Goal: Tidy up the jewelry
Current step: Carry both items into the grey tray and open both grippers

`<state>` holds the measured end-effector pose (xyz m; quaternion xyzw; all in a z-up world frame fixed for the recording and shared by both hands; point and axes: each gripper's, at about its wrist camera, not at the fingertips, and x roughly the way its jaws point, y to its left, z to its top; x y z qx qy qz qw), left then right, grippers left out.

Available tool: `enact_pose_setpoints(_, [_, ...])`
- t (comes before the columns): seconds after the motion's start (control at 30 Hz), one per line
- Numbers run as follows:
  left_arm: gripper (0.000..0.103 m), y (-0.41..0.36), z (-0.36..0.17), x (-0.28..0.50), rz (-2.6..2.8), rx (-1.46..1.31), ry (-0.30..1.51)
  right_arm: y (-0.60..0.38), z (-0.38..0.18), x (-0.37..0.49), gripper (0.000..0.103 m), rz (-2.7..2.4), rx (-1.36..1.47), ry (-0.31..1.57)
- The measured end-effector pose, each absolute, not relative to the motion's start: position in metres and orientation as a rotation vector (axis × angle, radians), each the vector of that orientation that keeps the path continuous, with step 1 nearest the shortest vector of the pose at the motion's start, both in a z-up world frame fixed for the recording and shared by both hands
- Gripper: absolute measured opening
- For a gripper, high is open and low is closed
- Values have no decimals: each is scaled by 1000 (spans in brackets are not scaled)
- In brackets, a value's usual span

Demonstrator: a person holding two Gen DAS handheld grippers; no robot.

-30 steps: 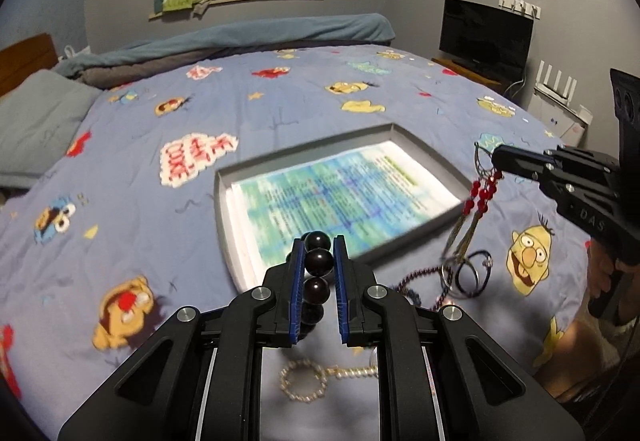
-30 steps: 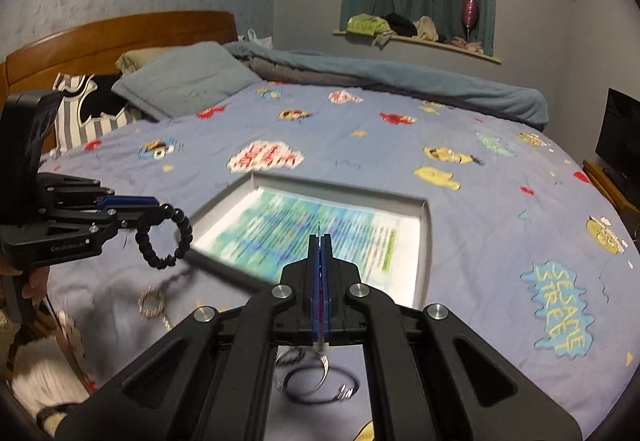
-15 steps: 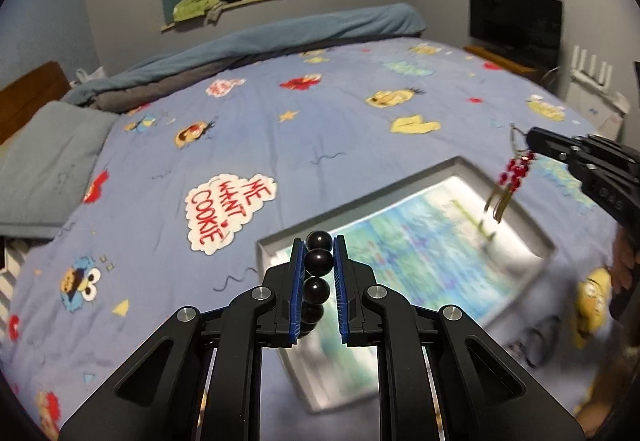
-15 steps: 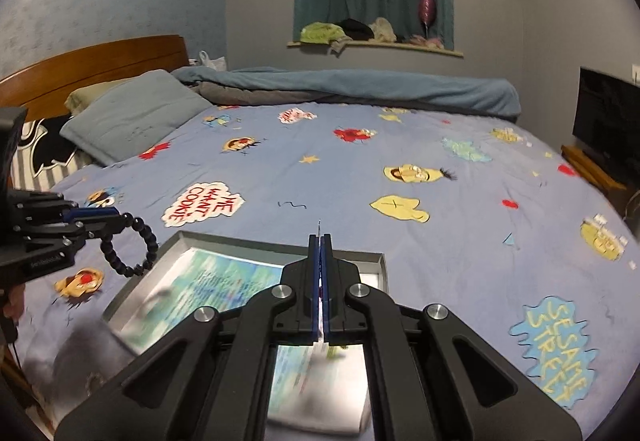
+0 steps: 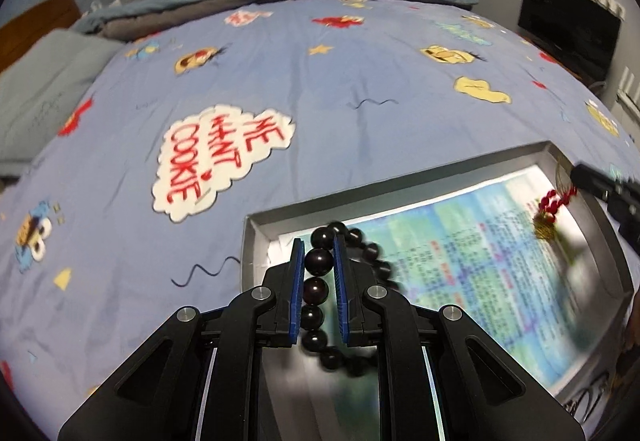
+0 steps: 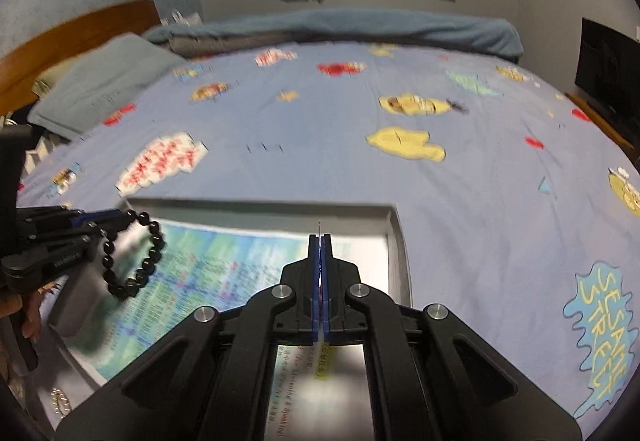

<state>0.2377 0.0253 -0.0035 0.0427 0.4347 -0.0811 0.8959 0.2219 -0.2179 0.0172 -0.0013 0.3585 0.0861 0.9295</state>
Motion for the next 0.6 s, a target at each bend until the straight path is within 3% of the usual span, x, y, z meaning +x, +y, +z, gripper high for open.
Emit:
enact_pose_setpoints(0.53, [15, 27, -22, 234, -142, 91, 909, -217, 7, 215, 1, 117, -17, 724])
enact_pose_setpoints(0.6, [23, 26, -21, 234, -139, 93, 906, -218, 6, 215, 7, 122, -6, 728])
